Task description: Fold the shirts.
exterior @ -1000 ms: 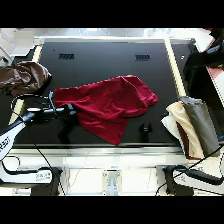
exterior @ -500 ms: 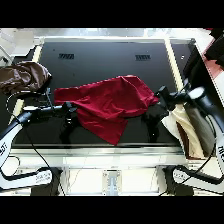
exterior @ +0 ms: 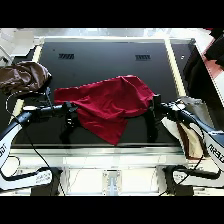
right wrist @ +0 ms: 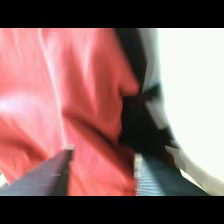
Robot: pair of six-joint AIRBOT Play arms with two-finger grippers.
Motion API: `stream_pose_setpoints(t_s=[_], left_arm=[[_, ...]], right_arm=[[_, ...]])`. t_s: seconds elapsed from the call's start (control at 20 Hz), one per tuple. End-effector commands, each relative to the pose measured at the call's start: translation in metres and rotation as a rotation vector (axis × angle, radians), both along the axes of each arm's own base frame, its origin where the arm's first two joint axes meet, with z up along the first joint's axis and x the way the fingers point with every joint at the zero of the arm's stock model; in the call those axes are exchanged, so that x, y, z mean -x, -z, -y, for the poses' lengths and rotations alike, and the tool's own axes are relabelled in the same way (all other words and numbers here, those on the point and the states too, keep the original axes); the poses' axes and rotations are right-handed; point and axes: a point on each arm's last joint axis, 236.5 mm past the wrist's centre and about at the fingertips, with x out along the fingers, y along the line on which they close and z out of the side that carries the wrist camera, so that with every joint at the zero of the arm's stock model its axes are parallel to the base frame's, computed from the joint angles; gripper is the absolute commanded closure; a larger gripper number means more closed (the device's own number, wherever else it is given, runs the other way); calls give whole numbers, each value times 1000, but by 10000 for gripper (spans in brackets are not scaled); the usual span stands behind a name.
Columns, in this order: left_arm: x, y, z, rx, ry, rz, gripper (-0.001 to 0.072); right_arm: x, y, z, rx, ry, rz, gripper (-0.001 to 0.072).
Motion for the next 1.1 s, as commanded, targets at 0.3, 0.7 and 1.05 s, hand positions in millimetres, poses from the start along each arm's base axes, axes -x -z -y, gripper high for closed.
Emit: stream_pose_setpoints(t_s=[0.3, 0.7, 1.05], left_arm=[[-1, -1, 0, 0, 0, 3, 688], [-21, -136, -56, -63, -156, 357, 689], [75, -403, -64, -188, -300, 961, 690]], right_arm=[[-40, -11, 34, 54, 142, 79, 690], [-52, -161, 20, 691, -605, 492, 700], [122, -429, -36, 1049, -904, 909, 701]])
